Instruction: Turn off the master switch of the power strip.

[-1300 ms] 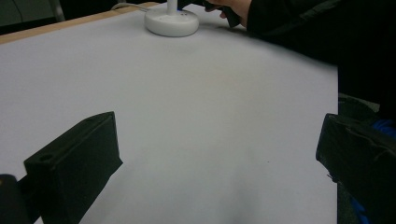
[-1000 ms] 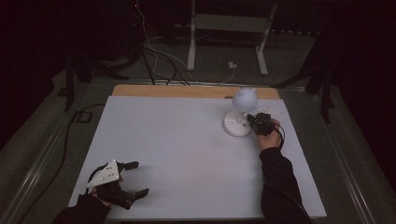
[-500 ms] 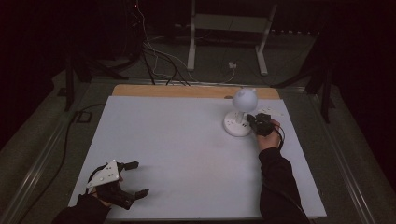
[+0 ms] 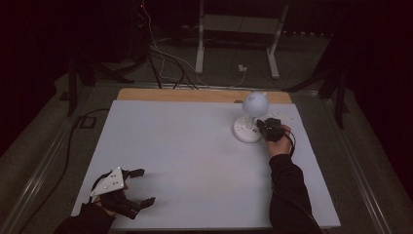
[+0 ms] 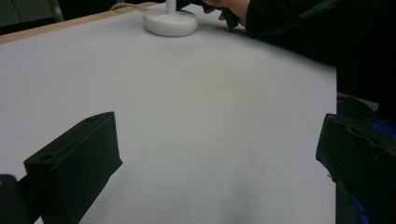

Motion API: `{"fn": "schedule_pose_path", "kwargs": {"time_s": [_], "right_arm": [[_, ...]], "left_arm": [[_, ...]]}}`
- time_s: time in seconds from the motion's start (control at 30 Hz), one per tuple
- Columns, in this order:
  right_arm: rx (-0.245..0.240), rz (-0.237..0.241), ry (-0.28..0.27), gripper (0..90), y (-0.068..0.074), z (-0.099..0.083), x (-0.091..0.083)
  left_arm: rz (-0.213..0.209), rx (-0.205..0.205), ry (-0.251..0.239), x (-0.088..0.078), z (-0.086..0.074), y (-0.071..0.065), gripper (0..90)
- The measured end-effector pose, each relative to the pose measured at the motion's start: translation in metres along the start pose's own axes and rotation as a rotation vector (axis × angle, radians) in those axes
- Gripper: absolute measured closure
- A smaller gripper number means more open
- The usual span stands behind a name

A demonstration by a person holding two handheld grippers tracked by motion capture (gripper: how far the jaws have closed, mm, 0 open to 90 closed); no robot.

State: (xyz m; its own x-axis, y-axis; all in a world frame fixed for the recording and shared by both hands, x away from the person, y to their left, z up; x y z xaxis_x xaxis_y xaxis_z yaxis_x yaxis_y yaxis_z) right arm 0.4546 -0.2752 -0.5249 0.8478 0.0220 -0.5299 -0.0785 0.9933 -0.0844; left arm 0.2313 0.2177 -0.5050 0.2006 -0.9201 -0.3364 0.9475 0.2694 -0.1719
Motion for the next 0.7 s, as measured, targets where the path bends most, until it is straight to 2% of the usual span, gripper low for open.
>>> {"fn": "schedule_pose_path", "kwargs": {"time_s": [0.07, 0.27, 0.43, 0.47, 0.5, 0.57, 0.63, 0.7], "right_arm": [[0.013, 0.008, 0.006, 90.0, -0.001, 0.000, 0.000], [0.013, 0.018, 0.007, 90.0, -0.002, 0.000, 0.000], [-0.006, 0.021, 0.022, 90.0, -0.002, 0.003, 0.000], [-0.003, 0.042, 0.001, 90.0, -0.004, 0.005, -0.001], [0.009, 0.059, 0.024, 90.0, -0.006, 0.006, -0.002], [-0.010, 0.045, 0.017, 90.0, -0.007, 0.006, -0.002], [0.020, 0.050, -0.012, 90.0, -0.012, 0.007, -0.005], [0.029, 0.051, -0.023, 90.0, -0.014, 0.010, -0.008]], "left_arm": [[0.000, 0.000, 0.000, 0.000, 0.000, 0.000, 0.2], [-0.001, 0.000, 0.001, 0.000, 0.000, 0.000, 0.2], [0.001, -0.001, 0.000, 0.000, 0.000, 0.000, 0.2], [0.002, -0.002, -0.003, -0.001, 0.000, 0.000, 0.2], [0.002, -0.004, -0.006, -0.001, 0.000, 0.001, 0.2], [0.003, -0.004, -0.008, -0.001, 0.000, 0.001, 0.2], [0.003, -0.003, -0.005, -0.001, 0.000, 0.002, 0.2], [0.002, -0.003, -0.006, 0.000, 0.000, 0.002, 0.2]]}}
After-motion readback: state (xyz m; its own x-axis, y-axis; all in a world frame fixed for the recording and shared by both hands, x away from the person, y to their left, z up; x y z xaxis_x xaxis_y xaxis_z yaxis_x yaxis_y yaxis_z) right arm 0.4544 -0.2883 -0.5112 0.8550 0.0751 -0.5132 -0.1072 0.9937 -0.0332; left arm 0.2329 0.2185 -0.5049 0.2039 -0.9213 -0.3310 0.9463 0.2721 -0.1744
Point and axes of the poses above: each handheld gripper's, and its own axes: x roughly forward along the jaws, z roughly out of its top, y roughly to its left, the point moved 1 cm from there along x, roughly forward along the jaws, and after that the axes turned 14 degrees about -z, right-handed, at the moved point
